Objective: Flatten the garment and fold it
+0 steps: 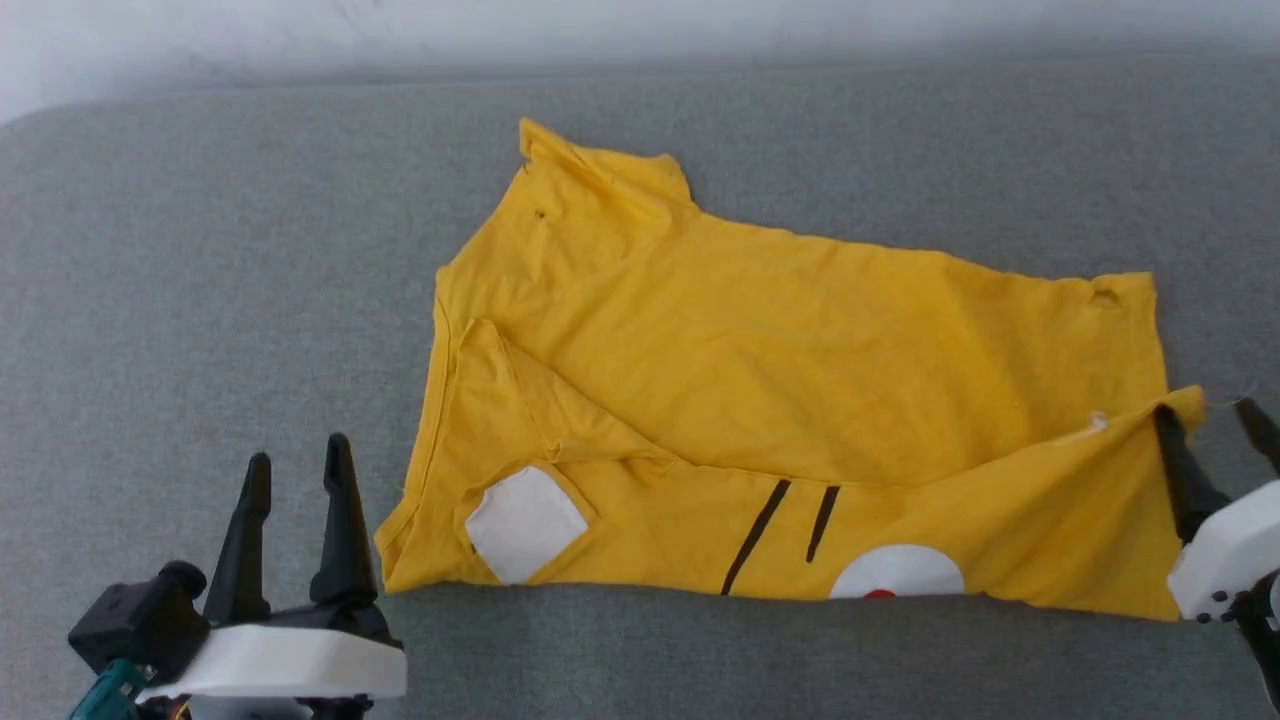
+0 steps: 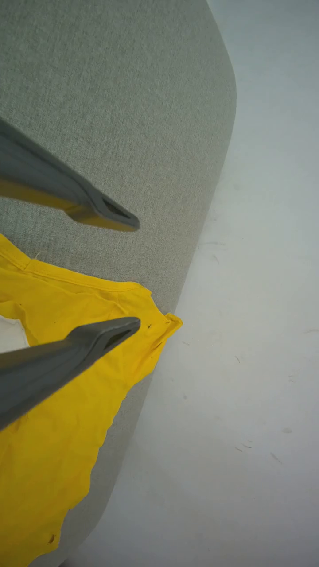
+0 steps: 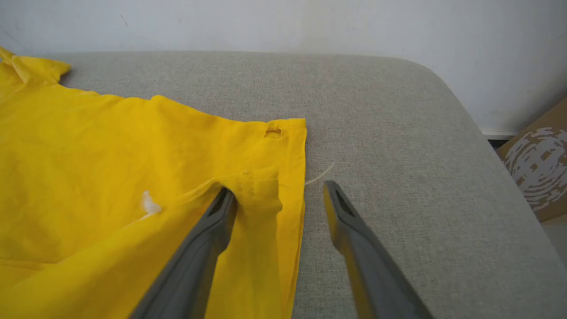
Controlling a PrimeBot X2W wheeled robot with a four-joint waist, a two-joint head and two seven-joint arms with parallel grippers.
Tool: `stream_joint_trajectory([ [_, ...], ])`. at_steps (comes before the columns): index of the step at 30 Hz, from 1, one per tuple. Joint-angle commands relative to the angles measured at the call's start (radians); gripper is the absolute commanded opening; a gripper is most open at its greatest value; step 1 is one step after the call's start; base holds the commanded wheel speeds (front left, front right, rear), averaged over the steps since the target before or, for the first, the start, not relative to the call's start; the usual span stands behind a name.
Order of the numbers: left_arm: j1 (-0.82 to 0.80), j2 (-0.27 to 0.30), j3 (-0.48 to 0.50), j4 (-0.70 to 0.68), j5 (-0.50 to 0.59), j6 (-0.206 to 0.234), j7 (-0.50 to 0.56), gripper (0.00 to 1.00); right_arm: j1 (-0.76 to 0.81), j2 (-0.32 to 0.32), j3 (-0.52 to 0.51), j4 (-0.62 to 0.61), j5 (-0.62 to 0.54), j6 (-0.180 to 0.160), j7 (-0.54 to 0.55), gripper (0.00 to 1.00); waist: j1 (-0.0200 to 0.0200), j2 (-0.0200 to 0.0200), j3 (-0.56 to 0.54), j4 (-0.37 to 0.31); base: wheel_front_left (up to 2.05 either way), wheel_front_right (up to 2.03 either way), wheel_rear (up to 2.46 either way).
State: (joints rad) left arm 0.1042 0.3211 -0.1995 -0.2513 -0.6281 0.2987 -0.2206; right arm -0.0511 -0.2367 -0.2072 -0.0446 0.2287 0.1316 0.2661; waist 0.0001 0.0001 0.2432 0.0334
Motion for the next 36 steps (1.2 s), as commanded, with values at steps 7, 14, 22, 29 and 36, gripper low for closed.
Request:
stream_joint_trajectory([
  [7, -0.059, -0.004, -0.018, -0.010, 0.024, -0.002, -0.005, 1.00, -0.078, -0.047, 0.072, 0.114, 0.042, -0.001, 0.108, 1.00, -0.0001, -0.0001, 0.102, 0.036, 0.00, 0.00, 0.00],
  [14, -0.088, -0.017, -0.035, 0.005, 0.029, -0.003, -0.006, 1.00, -0.089, -0.071, 0.088, 0.146, 0.081, -0.001, 0.242, 1.00, -0.0001, -0.0001, 0.113, 0.049, 0.00, 0.00, 0.00],
  [22, -0.075, -0.026, -0.030, 0.034, 0.015, -0.010, -0.014, 1.00, -0.045, -0.067, 0.052, 0.077, 0.102, -0.001, 0.292, 1.00, -0.0001, -0.0001, 0.043, 0.033, 0.00, 0.00, 0.00],
  [29, -0.039, -0.016, -0.014, 0.034, 0.007, -0.005, -0.017, 1.00, 0.030, -0.017, 0.017, -0.022, 0.101, -0.001, 0.317, 1.00, -0.0001, -0.0001, -0.038, 0.004, 0.00, 0.00, 0.00],
  [36, 0.009, 0.008, -0.002, 0.013, 0.023, 0.013, -0.016, 1.00, 0.084, 0.082, -0.067, -0.135, 0.025, -0.001, 0.116, 1.00, -0.0001, -0.0001, -0.088, -0.017, 0.00, 0.00, 0.00],
])
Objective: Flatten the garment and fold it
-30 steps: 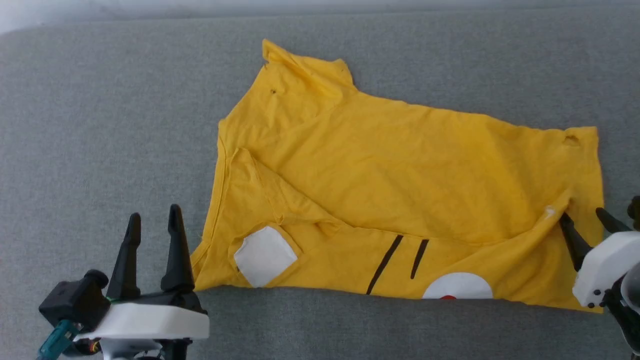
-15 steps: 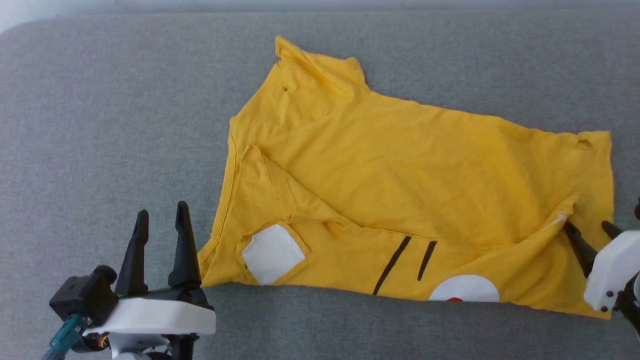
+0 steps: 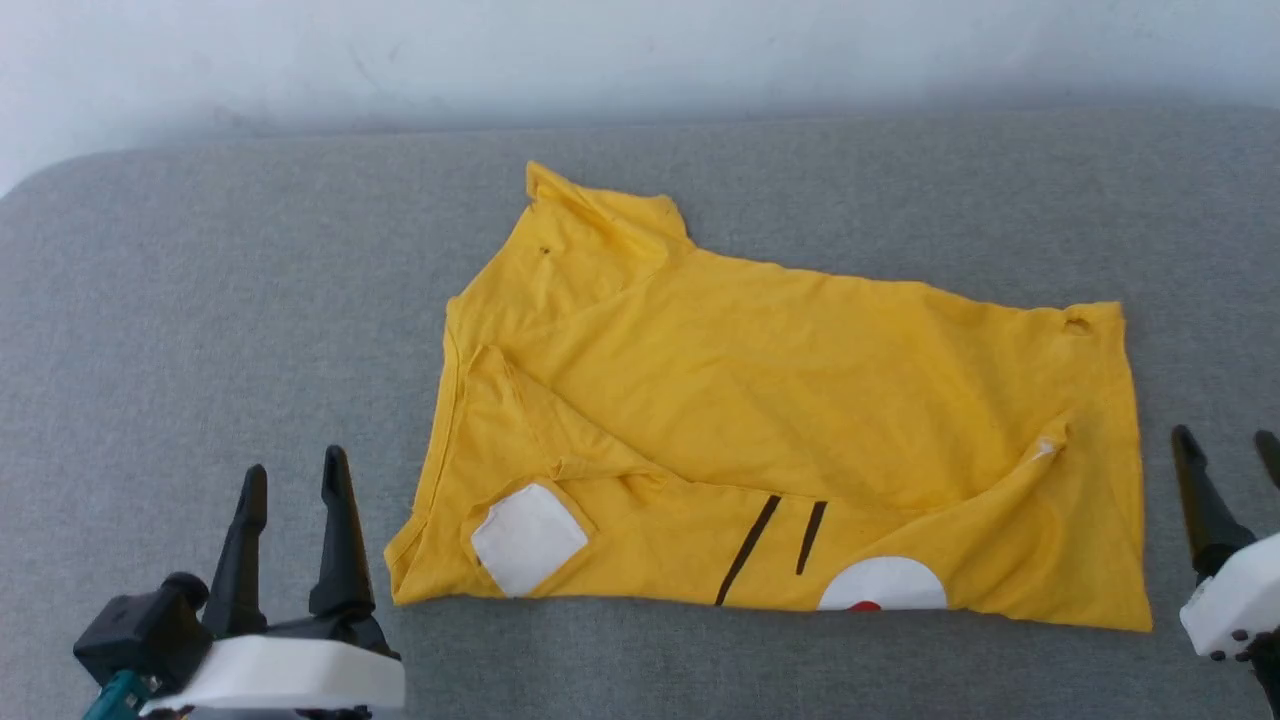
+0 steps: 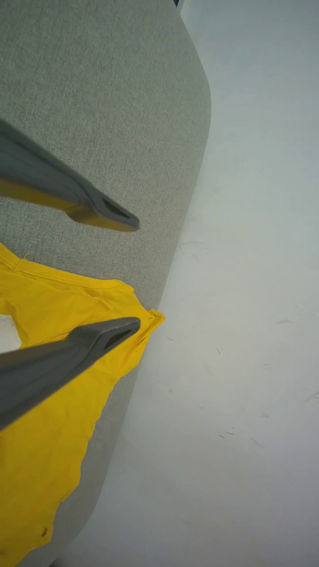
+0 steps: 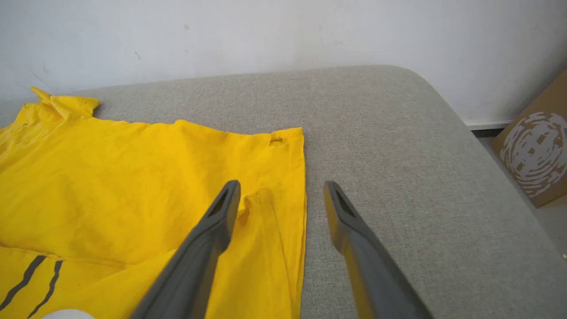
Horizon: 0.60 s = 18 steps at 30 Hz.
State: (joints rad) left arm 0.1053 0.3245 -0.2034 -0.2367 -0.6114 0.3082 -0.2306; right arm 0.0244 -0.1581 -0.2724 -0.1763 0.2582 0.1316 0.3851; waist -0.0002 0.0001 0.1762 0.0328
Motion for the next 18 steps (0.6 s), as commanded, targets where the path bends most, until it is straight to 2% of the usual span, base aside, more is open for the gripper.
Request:
stream_joint_trajectory([
  [1, 0.015, 0.007, 0.002, -0.004, 0.007, 0.006, -0.005, 1.00, 0.017, 0.021, -0.011, -0.016, -0.018, -0.001, -0.038, 1.00, 0.0002, -0.0001, -0.026, -0.018, 0.00, 0.00, 0.00],
  [5, 0.050, 0.018, -0.005, 0.003, 0.027, 0.021, -0.004, 1.00, 0.060, 0.075, -0.038, -0.051, -0.060, -0.001, -0.157, 1.00, 0.0002, -0.0001, -0.046, -0.023, 0.00, 0.00, 0.00],
  [10, 0.096, 0.011, -0.008, 0.016, 0.031, 0.030, -0.010, 1.00, 0.116, 0.104, -0.056, -0.075, -0.094, -0.001, -0.272, 1.00, 0.0002, -0.0001, -0.069, -0.028, 0.00, 0.00, 0.00],
  [18, 0.115, 0.019, -0.022, 0.035, 0.032, 0.018, 0.010, 1.00, 0.154, 0.108, -0.051, -0.054, -0.070, -0.001, -0.319, 1.00, 0.0002, -0.0001, -0.089, -0.023, 0.00, 0.00, 0.00],
])
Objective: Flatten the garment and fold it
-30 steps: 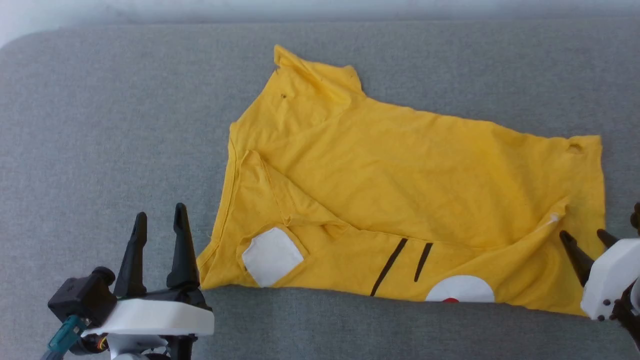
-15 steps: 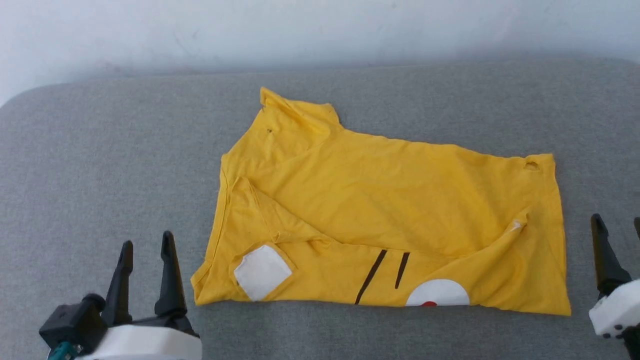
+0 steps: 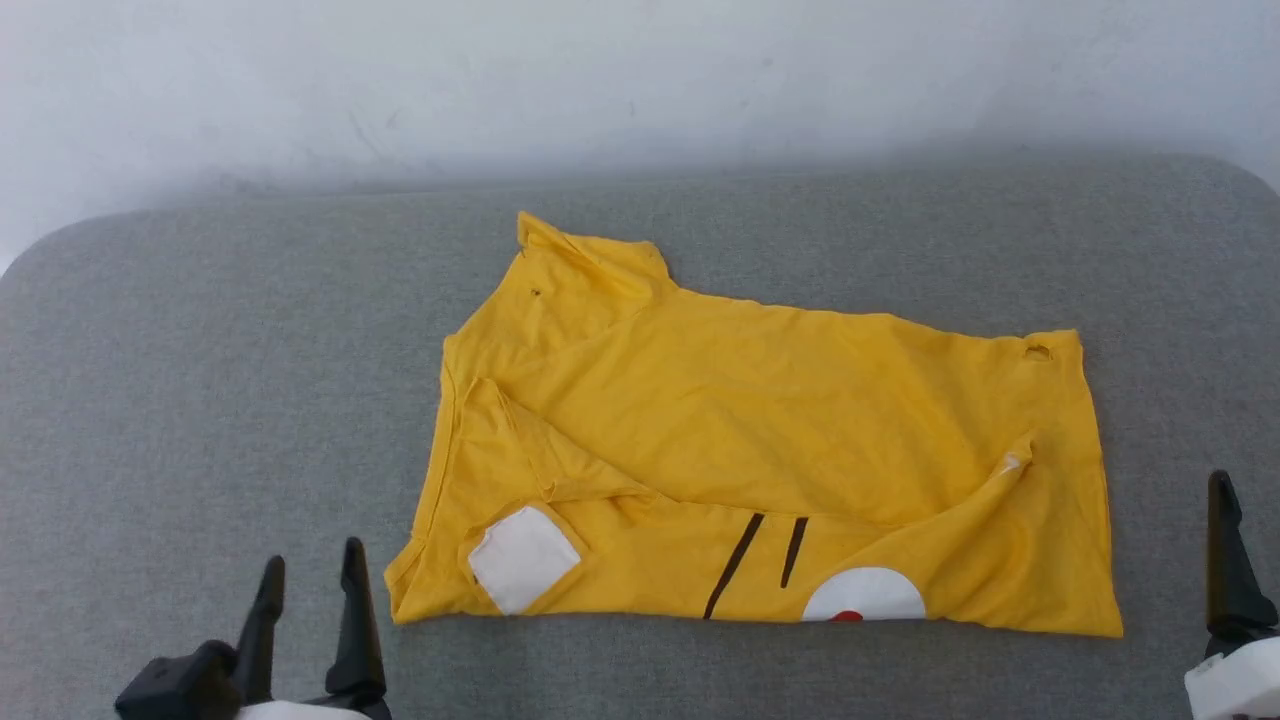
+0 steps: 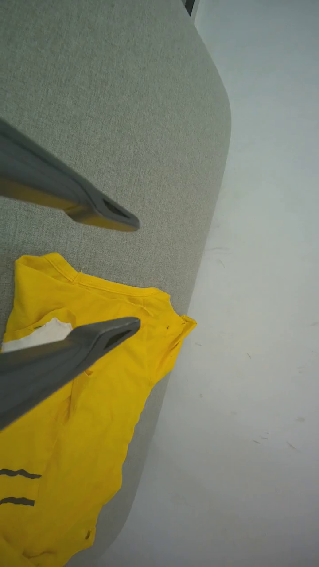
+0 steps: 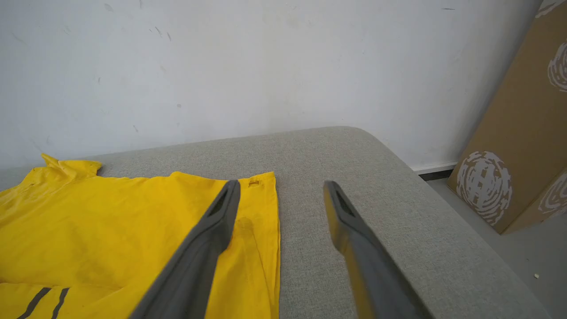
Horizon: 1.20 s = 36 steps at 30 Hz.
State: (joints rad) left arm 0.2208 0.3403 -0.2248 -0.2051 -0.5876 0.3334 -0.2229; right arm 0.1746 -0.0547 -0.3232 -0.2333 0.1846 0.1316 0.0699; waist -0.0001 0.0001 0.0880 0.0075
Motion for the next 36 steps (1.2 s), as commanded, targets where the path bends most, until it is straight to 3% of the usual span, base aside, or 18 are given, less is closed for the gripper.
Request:
stream_joint_trajectory([
  [1, -0.007, 0.010, -0.007, 0.005, 0.007, -0.010, 0.020, 1.00, 0.003, 0.004, 0.001, 0.004, 0.002, -0.001, -0.002, 1.00, 0.0001, -0.0001, -0.001, 0.003, 0.00, 0.00, 0.00],
  [14, -0.198, 0.126, -0.141, 0.086, 0.038, -0.034, 0.419, 1.00, -0.026, 0.004, 0.028, 0.018, 0.022, -0.001, 0.014, 1.00, 0.0001, -0.0001, 0.055, 0.008, 0.00, 0.00, 0.00],
  [21, -0.245, 0.125, -0.162, 0.153, 0.019, -0.013, 0.542, 1.00, -0.046, 0.004, 0.033, 0.033, 0.035, -0.001, 0.008, 1.00, 0.0001, -0.0001, 0.093, -0.011, 0.00, 0.00, 0.00],
  [31, -0.256, 0.094, -0.167, 0.225, -0.029, 0.009, 0.620, 1.00, -0.066, 0.004, 0.032, 0.043, 0.038, -0.001, 0.010, 1.00, 0.0001, -0.0001, 0.122, -0.020, 0.00, 0.00, 0.00],
  [32, -0.259, 0.086, -0.165, 0.233, -0.038, 0.008, 0.618, 0.00, -0.074, 0.004, 0.035, 0.042, 0.033, -0.001, 0.017, 1.00, 0.0001, -0.0001, 0.125, -0.019, 0.00, 0.00, 0.00],
  [36, -0.262, 0.074, -0.153, 0.243, -0.057, -0.003, 0.596, 0.00, -0.097, 0.004, 0.046, 0.027, 0.011, -0.001, 0.041, 1.00, 0.0001, -0.0001, 0.128, -0.014, 0.00, 0.00, 0.00],
])
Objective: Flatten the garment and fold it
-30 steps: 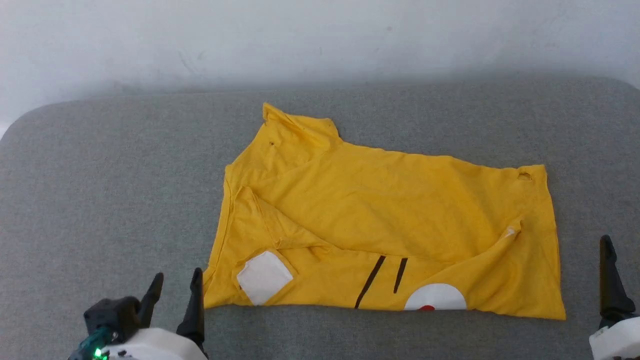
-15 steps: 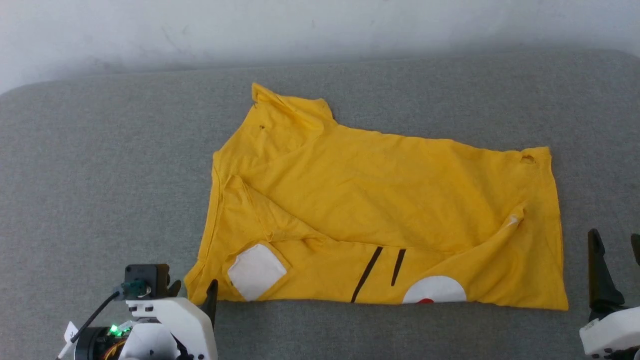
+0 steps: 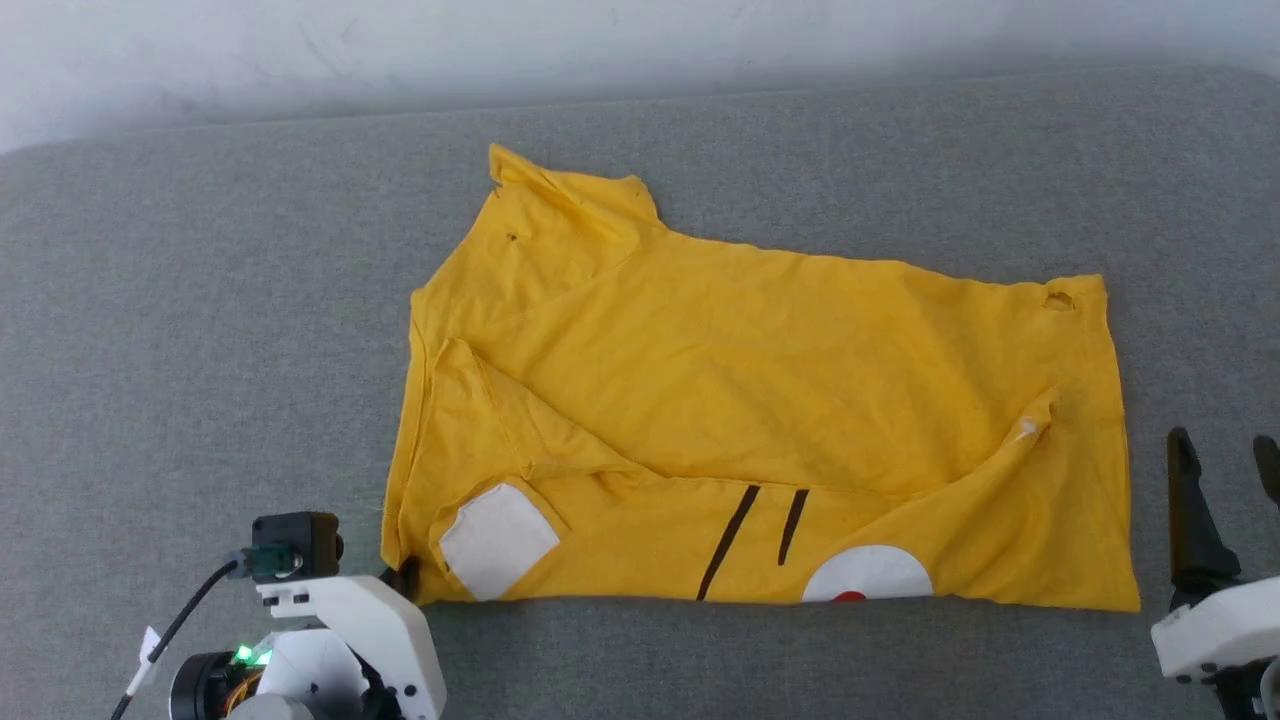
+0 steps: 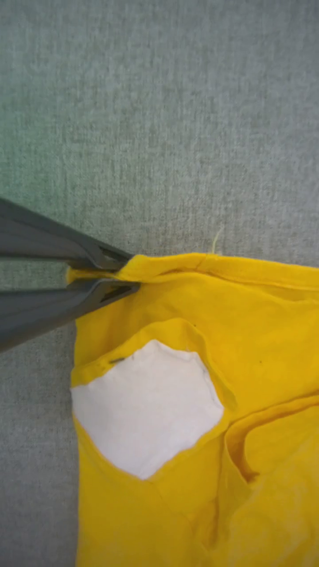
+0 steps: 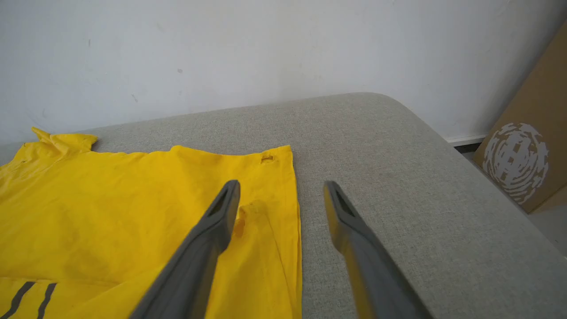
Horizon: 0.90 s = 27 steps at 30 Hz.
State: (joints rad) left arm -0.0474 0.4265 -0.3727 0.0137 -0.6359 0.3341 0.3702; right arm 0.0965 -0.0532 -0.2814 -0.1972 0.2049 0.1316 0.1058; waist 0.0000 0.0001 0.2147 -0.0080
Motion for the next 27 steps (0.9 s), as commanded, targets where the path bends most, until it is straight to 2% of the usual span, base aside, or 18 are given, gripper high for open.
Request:
stream_joint_trajectory([
  [1, 0.006, -0.014, 0.001, 0.024, -0.013, -0.005, -0.006, 0.00, -0.026, 0.003, 0.008, -0.016, -0.017, -0.001, 0.013, 1.00, 0.0000, -0.0001, 0.002, 0.003, 0.00, 0.00, 0.00],
  [8, 0.021, -0.015, 0.037, -0.001, -0.023, 0.003, -0.059, 0.00, -0.053, -0.042, 0.003, -0.034, -0.010, -0.001, 0.139, 1.00, 0.0000, -0.0001, 0.013, 0.010, 0.00, 0.00, 0.00],
  [12, 0.028, -0.014, 0.044, -0.029, -0.023, 0.007, -0.076, 0.00, -0.024, -0.092, -0.022, 0.008, 0.005, -0.001, 0.262, 1.00, 0.0000, -0.0001, 0.031, 0.022, 0.00, 0.00, 0.00],
  [15, 0.027, -0.018, 0.044, -0.045, -0.025, 0.007, -0.082, 0.00, 0.009, -0.119, -0.018, 0.039, 0.001, -0.001, 0.305, 1.00, 0.0000, -0.0001, 0.046, 0.034, 0.00, 0.00, 0.00],
  [20, 0.025, -0.022, 0.043, -0.059, -0.028, 0.008, -0.085, 0.00, 0.044, -0.098, -0.012, 0.089, 0.046, -0.001, 0.372, 1.00, 0.0000, -0.0001, 0.065, 0.042, 0.00, 0.00, 0.00],
  [27, 0.018, -0.018, 0.044, -0.065, -0.027, 0.013, -0.085, 0.00, 0.042, -0.078, 0.016, 0.143, 0.074, -0.001, 0.401, 1.00, 0.0000, -0.0001, 0.078, 0.047, 0.00, 0.00, 0.00],
])
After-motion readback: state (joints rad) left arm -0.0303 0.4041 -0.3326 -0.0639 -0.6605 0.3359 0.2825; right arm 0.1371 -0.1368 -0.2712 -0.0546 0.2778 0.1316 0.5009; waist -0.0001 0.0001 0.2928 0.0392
